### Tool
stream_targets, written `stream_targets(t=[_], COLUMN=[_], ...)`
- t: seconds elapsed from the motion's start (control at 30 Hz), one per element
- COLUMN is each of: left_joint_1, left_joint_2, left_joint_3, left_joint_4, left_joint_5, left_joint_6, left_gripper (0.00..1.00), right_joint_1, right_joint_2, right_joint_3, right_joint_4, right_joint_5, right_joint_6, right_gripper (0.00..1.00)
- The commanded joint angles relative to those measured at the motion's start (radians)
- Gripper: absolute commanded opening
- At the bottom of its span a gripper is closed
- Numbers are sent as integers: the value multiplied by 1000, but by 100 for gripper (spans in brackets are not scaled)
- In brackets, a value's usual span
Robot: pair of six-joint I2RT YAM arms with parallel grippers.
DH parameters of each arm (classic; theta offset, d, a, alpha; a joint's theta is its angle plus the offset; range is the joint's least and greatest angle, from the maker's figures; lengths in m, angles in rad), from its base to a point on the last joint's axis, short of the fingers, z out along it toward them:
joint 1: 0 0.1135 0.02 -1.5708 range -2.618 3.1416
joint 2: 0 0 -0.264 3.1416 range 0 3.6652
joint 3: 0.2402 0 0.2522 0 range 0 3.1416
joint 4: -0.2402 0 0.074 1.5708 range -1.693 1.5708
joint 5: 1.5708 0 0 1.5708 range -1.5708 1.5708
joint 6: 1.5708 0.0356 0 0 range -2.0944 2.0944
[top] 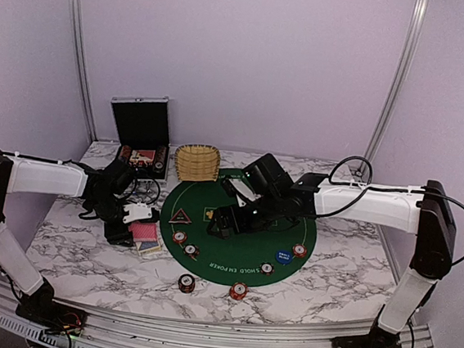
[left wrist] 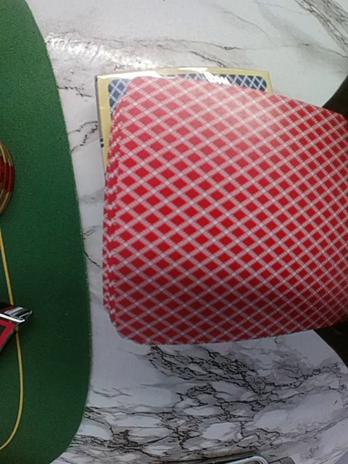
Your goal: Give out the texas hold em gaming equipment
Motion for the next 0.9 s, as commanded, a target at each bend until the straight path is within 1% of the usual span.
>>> stream_targets(t=[0.0,0.37,0.63,0.87], left_joint_1=[4,4,0,-18], left_joint_2=[-24,-47,-64,-73], left_joint_3=[0,49,72,110], left_joint_4=[-27,-76,-111,-131], left_joint_5=[47,92,120,102], left_joint_6=[-21,-32,-44,-53], left_gripper=[12,6,4,1], right_joint_1=[-5,-35,-57,-65], right_joint_2=[-3,2,36,77], right_joint_3=[-2,-47,-49,-58], right_joint_4=[34,116,232,367], right_joint_5=[-24,-99,-235,-352], right_joint_6=[16,70,137,224], right_gripper=[97,96,94,93])
